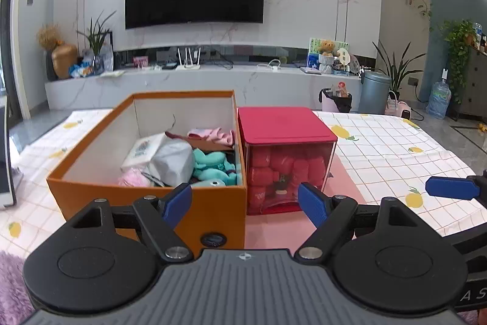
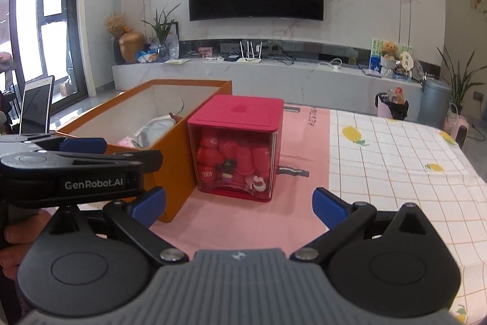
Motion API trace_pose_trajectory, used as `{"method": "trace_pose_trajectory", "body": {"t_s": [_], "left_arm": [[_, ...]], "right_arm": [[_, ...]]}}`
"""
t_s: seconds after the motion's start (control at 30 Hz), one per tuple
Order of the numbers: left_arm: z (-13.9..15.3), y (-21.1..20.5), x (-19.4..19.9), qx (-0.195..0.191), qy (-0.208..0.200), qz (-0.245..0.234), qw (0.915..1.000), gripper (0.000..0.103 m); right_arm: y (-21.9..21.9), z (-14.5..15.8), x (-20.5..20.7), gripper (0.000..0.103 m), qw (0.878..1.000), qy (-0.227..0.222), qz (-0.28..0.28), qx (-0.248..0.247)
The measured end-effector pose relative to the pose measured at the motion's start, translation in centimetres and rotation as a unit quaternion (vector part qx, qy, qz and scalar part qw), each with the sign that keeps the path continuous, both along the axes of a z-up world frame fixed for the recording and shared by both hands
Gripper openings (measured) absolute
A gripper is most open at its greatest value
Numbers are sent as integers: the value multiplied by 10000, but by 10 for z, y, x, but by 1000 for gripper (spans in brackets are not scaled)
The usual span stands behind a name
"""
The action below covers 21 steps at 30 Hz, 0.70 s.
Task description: Organize soft objects
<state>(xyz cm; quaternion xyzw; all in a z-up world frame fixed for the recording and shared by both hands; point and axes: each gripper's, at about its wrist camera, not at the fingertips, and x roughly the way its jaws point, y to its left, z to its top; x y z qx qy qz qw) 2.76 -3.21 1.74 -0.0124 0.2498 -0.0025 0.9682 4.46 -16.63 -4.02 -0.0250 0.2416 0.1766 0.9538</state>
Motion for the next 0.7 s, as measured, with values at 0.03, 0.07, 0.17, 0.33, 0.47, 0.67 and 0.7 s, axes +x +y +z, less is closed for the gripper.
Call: {"method": "trace_pose_trajectory", "body": {"t_s": [0.03,0.07,0.17,0.33,0.47,0.67,0.7], "left_arm": [[0,0,-1,40,-37,-8,10000,93],[1,0,-2,75,-72,-16,9999,93],[1,0,-2,100,-94,-19,9999,93],[0,3,-1,20,-2,-36,10000,93],[1,3,-2,2,-28,-44,10000,93],[1,3,-2,-6,-5,-53,10000,93],[1,3,-2,-8,7,-57,10000,93]], "right_arm": [[0,0,0,100,10000,-8,10,7],[0,0,-1,100,10000,-5,20,18],[1,0,0,100,10000,4,24,15],[1,1,0,100,10000,-8,18,13],[2,0,0,100,10000,-26,13,16],[2,0,0,100,10000,9,4,8],[2,0,0,100,10000,15,3,10]]}}
